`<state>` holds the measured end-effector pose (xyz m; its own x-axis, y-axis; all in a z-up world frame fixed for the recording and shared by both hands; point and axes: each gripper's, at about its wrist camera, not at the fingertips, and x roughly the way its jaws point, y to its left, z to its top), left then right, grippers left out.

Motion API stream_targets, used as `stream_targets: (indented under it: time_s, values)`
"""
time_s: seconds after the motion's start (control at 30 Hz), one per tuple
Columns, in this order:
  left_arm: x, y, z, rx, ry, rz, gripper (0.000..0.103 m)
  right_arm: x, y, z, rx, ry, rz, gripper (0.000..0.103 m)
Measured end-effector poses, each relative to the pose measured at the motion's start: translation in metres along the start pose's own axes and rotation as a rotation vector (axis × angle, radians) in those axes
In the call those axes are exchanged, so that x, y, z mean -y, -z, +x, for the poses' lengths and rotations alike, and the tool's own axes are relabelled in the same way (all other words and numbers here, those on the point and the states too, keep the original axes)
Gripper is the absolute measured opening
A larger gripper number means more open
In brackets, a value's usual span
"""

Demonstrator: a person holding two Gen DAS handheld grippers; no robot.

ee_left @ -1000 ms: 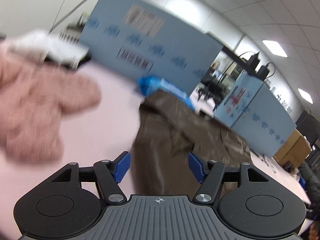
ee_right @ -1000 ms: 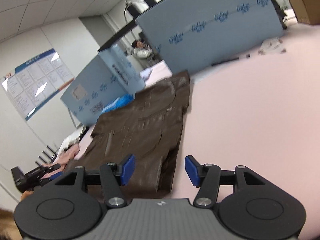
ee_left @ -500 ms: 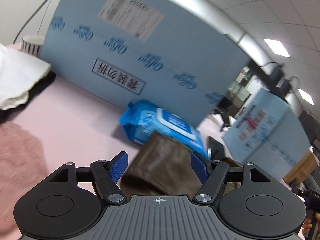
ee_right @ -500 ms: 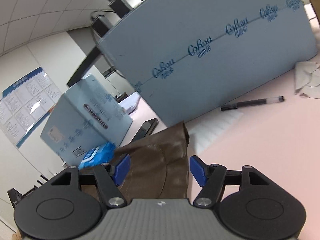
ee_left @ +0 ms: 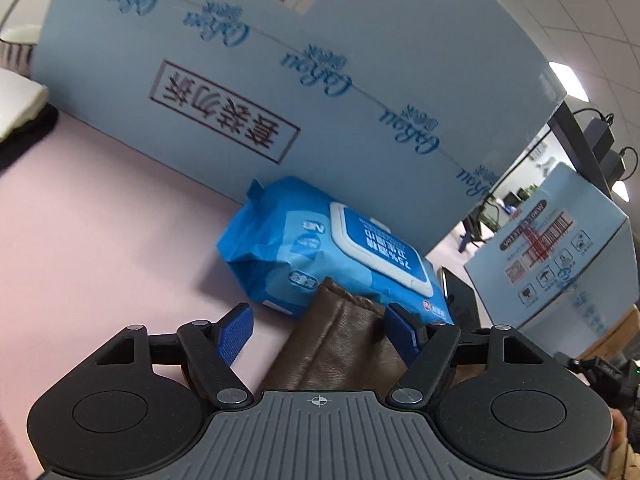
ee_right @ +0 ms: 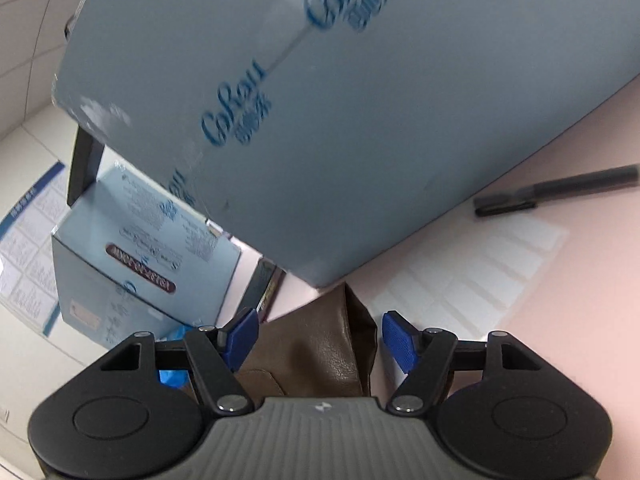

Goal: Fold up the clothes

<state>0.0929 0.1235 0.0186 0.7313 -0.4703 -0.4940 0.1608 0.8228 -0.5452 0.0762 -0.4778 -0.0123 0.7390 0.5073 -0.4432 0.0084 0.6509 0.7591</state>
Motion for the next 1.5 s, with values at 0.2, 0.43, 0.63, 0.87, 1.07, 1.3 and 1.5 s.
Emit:
stream_targets:
  time_s: [0.2, 0.43, 0.63, 0.87, 1.07, 1.3, 1.5]
  values:
    - [0.001, -0.003, 0.011, -0.007, 0.041, 0.024, 0.037, -0.001, 0.003, 0.011, -0.011, -0.028, -0.026, 0.018]
    - [0.005, -0.001, 0.009, 0.001, 0.04, 0.073, 0.019, 0.001, 0.007, 0.012, 0.017, -0.071, -0.006, 0.006]
    - [0.008, -0.002, 0.009, 0.006, 0.033, 0.085, 0.019, -0.003, 0.003, 0.013, 0.041, -0.051, -0.014, 0.016]
    - [0.007, -0.001, 0.011, 0.005, 0.03, 0.08, 0.019, -0.015, 0.001, 0.015, 0.036, 0.054, -0.066, 0.053]
    - [0.002, -0.001, 0.015, -0.007, 0.033, 0.06, 0.019, -0.019, -0.005, 0.028, 0.042, 0.068, -0.081, 0.057]
    - [0.008, 0.001, 0.013, 0.012, 0.02, 0.098, 0.011, -0.022, -0.002, 0.053, 0.006, 0.041, -0.099, 0.007]
    - [0.012, 0.001, 0.007, 0.047, 0.037, 0.103, 0.011, -0.037, 0.0, 0.035, 0.081, -0.03, -0.1, 0.006]
